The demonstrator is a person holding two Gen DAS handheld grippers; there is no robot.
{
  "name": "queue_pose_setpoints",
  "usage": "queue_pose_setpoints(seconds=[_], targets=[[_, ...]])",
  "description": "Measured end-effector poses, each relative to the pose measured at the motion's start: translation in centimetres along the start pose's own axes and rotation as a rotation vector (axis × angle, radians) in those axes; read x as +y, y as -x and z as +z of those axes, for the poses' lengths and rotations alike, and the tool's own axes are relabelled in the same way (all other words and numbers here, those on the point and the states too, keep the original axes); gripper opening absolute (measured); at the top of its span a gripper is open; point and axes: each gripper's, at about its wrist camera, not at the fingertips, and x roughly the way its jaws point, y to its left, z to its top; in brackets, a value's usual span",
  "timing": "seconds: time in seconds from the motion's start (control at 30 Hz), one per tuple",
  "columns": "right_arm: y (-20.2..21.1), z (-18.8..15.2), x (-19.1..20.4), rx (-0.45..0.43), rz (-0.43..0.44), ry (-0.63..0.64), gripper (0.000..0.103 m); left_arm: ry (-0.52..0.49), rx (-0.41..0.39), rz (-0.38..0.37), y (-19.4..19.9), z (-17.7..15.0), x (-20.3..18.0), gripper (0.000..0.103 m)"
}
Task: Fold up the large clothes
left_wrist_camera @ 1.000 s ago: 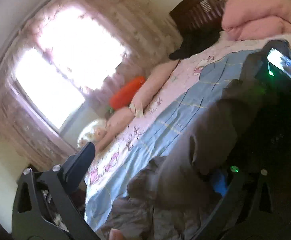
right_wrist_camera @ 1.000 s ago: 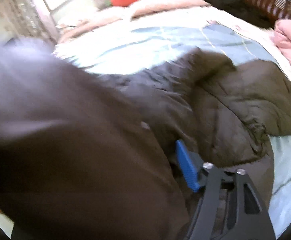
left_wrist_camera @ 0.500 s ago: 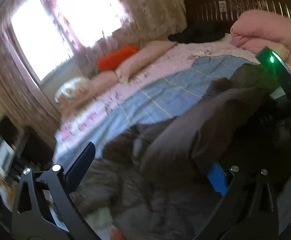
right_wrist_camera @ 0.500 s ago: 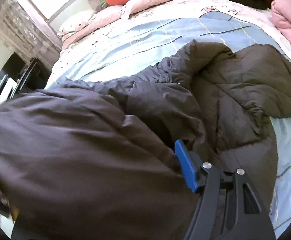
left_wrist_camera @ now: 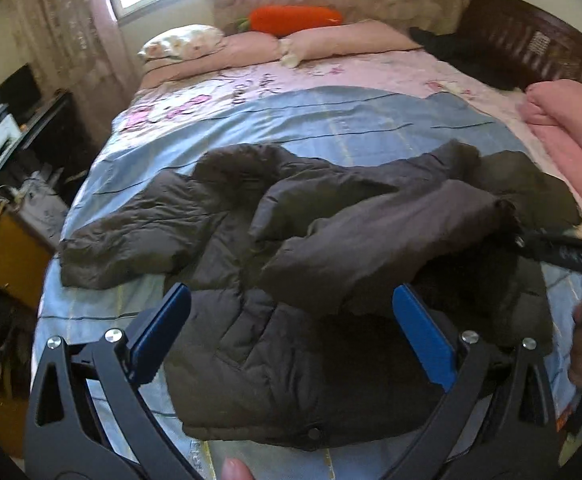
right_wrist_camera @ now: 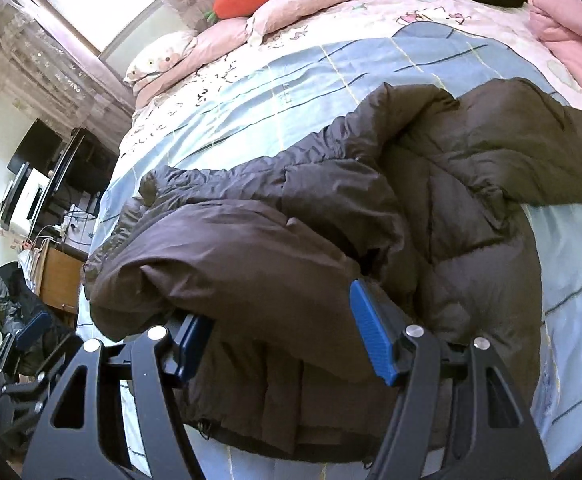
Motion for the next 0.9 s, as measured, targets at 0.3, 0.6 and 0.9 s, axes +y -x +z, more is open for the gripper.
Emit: queue_pose_setpoints(seconds=[0.3,0.6,0.9], targets=[[5.1,1.4,1.7,-0.105,0.029,-0.033,0.082,-0.044,-0.025,0.039,2.5,3.4,-1.5,0.101],[-3.1,3.6,1.8,-0.08,-0.12,0.099,0.083,0.054,-0.039,0.045,-4.5,4.7,-1.9,0.101],[-13.9,-3.3,-1.5,0.038,-0.291,0.234,0.086,0.109,0.101,0.085,-19.2,-4.7,-4.4,0.101]])
